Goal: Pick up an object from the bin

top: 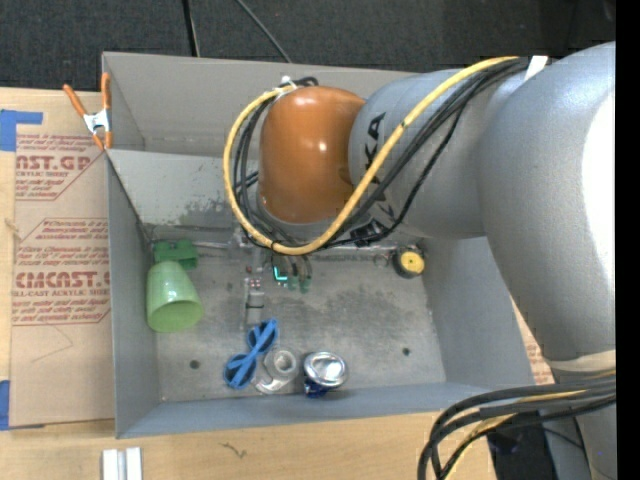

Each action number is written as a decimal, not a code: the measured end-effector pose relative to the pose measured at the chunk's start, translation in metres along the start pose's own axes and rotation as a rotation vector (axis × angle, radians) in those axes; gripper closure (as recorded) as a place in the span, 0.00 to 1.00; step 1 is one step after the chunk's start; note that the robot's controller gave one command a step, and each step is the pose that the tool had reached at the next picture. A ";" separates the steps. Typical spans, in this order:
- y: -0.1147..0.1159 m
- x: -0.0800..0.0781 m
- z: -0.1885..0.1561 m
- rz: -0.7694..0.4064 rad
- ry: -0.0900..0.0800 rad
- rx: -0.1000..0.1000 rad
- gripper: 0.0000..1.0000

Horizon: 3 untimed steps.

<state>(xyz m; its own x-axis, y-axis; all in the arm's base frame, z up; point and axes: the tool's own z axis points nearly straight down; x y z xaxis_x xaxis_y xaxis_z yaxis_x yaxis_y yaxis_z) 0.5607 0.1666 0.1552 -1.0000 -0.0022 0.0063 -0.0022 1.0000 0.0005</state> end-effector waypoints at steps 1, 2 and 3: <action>-0.020 0.074 0.086 -0.179 -0.005 0.001 0.00; -0.019 0.072 0.084 -0.179 -0.009 -0.001 1.00; -0.020 0.072 0.084 -0.178 -0.010 -0.001 0.00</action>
Offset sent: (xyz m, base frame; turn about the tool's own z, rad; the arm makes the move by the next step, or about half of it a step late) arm -0.0733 -0.0206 -0.0838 -0.1791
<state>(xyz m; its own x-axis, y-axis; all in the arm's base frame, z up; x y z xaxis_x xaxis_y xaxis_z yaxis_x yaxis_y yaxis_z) 0.4883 0.1468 0.0716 -0.9838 -0.1795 -0.0036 -0.1795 0.9838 0.0017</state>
